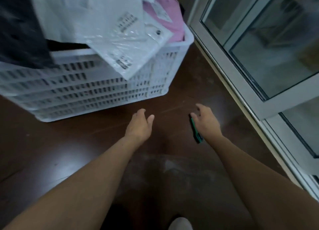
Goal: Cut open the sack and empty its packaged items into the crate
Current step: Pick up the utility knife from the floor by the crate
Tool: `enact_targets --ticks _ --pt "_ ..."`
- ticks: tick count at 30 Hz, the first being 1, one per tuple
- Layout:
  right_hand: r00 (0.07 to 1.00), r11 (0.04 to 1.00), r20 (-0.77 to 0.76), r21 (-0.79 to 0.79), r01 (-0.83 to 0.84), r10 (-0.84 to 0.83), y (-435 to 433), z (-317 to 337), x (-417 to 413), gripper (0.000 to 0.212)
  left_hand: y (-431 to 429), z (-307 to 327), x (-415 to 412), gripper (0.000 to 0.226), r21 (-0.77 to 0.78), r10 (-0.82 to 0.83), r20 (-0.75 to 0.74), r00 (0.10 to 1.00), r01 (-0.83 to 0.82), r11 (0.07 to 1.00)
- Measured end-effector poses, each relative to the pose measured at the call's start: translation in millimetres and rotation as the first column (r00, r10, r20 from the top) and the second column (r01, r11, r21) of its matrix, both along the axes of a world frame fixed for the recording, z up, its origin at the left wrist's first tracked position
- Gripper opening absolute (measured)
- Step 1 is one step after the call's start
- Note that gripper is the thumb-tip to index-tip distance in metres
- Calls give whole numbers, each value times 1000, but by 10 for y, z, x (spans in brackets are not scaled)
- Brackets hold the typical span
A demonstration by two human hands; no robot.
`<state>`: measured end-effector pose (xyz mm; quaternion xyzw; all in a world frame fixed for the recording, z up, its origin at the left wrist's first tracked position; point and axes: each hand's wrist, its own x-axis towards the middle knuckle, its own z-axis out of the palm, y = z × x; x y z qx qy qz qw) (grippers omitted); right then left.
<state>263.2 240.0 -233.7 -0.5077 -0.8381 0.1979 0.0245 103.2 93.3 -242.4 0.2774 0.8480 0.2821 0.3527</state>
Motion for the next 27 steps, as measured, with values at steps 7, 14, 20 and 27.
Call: enact_targets --ticks 7,14,20,27 --pt "904 948 405 -214 237 -135 447 -940 357 79 677 -552 413 50 -160 -92 149 985 116 980" --pt "863 895 370 -150 420 -343 658 -1645 304 61 799 -1040 181 43 -185 -74 167 983 105 977" --pt "870 895 284 -76 439 -402 675 -1596 349 45 780 -1051 117 43 -211 -24 192 981 65 975" --pt "849 867 195 21 497 -491 339 -145 181 39 617 143 352 42 -145 25 268 963 14 989"
